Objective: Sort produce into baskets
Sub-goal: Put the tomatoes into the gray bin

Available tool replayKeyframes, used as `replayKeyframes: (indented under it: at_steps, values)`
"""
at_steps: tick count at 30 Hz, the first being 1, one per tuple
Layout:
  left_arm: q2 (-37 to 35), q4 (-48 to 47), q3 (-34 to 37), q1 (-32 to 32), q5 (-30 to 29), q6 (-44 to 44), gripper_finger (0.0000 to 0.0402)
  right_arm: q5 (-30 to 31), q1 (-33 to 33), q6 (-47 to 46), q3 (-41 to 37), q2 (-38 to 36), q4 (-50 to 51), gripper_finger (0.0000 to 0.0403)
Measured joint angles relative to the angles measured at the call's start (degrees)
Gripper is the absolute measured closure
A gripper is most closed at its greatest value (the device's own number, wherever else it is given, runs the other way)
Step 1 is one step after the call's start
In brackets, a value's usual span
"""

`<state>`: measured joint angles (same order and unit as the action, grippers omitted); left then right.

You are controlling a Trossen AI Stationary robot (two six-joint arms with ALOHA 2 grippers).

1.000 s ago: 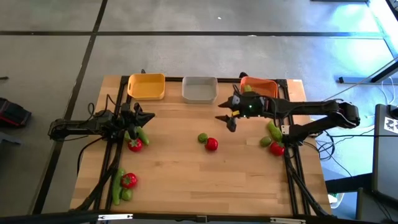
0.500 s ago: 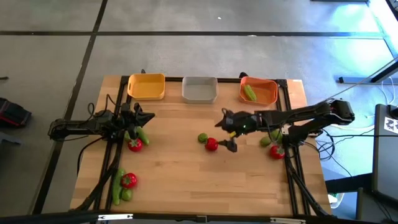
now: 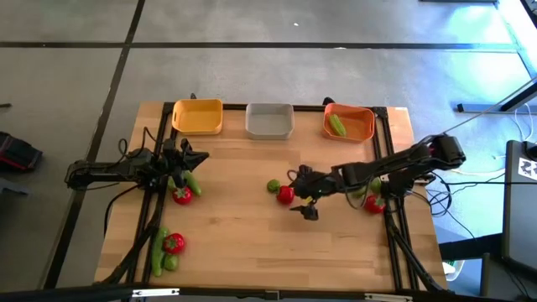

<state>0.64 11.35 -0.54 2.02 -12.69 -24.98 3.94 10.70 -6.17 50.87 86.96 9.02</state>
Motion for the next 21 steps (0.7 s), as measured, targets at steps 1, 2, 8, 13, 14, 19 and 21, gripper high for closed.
replayKeyframes:
  at_steps: [1, 2, 8, 13, 14, 19, 21]
  values:
    - [-0.01, 0.0, 0.01, 0.0, 0.0, -0.03, 0.0394, 1.3, -0.01, -0.81, 0.0, 0.84, -0.02, 0.0024]
    - [-0.01, -0.01, 0.01, 0.0, 0.0, -0.07, 0.0394, 1.99, -0.17, -1.52, 0.0, 1.68, -0.17, 0.0024]
    - [0.0, -0.02, 0.0, 0.0, 0.0, -0.69, 0.0394, 4.25, -0.22, -2.9, -0.01, 6.48, -3.94, 0.0024]
    - [-0.01, -0.02, 0.01, 0.0, -0.14, -0.73, 0.0394, 4.64, -0.22, -2.98, -0.02, 9.4, -6.81, 0.0024]
    - [-0.02, -0.02, 0.0, 0.0, -0.32, -0.71, 0.0394, 5.03, -0.22, -3.44, -0.02, 9.89, -6.9, 0.0024]
    - [-0.02, 0.0, 0.0, 0.0, -0.66, -0.69, 0.0394, 8.11, -0.33, -5.79, -0.02, 11.34, -7.23, 0.0024]
    - [-0.02, -0.02, 0.0, 0.0, -0.66, -0.67, 0.0394, 8.57, -0.33, -6.08, -0.02, 11.47, -7.29, 0.0024]
